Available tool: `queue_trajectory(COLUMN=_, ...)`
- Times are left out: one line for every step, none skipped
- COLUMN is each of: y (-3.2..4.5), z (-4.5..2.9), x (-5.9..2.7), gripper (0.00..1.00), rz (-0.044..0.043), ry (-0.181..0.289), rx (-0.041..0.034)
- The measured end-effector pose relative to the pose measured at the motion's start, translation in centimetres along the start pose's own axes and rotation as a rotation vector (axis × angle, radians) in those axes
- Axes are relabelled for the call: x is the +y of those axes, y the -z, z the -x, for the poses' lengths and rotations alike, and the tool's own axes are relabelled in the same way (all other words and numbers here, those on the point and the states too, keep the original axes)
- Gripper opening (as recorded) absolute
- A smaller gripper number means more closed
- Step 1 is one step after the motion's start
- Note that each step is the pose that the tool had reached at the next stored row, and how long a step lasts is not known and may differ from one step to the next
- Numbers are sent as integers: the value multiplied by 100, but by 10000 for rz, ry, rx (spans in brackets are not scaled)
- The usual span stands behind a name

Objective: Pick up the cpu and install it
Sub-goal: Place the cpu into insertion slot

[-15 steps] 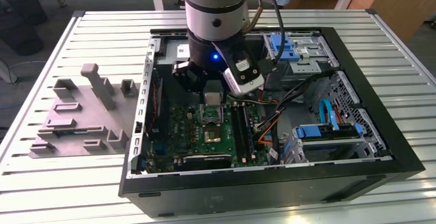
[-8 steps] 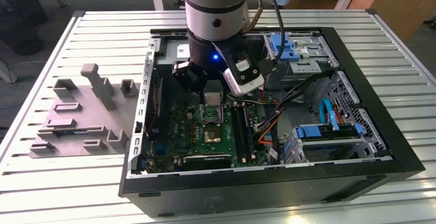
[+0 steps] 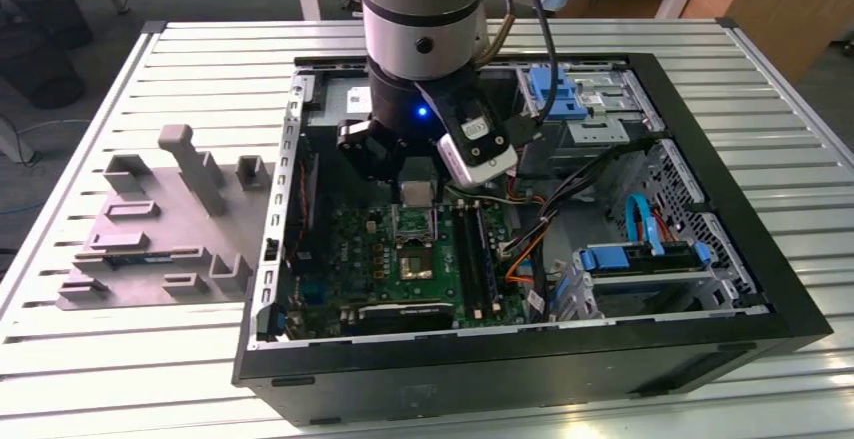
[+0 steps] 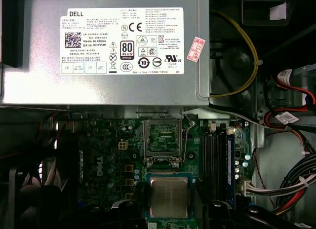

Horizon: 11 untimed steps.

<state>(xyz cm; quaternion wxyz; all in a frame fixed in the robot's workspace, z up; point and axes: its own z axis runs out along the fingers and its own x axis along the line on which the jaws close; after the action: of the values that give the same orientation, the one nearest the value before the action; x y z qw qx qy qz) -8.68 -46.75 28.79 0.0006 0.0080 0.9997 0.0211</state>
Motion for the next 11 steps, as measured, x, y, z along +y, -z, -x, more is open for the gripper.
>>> queue_trajectory(y=-8, z=0, x=0, gripper=47, rz=5, ry=0, rx=-2)
queue_trajectory(y=-21, z=0, x=-1, gripper=47, rz=1, ry=0, rx=0)
queue_trajectory(y=-38, z=0, x=-2, gripper=47, rz=-1, ry=0, rx=1)
queue_trajectory(y=-58, z=0, x=-5, gripper=47, rz=0, ry=0, rx=0)
queue_trajectory(y=-75, z=1, x=-12, gripper=47, rz=0, ry=1, rx=0)
queue_trajectory(y=-93, z=3, x=-19, gripper=47, rz=0, ry=1, rx=0)
queue_trajectory(y=-111, z=7, x=-25, gripper=47, rz=0, ry=0, rx=0)
queue_trajectory(y=-128, z=11, x=-33, gripper=47, rz=-1, ry=0, rx=1)
queue_trajectory(y=-146, z=15, x=-39, gripper=47, rz=-1, ry=1, rx=1)
queue_trajectory(y=-164, z=18, x=-41, gripper=47, rz=1, ry=0, rx=0)
queue_trajectory(y=-183, z=23, x=-42, gripper=47, rz=0, ry=0, rx=0)
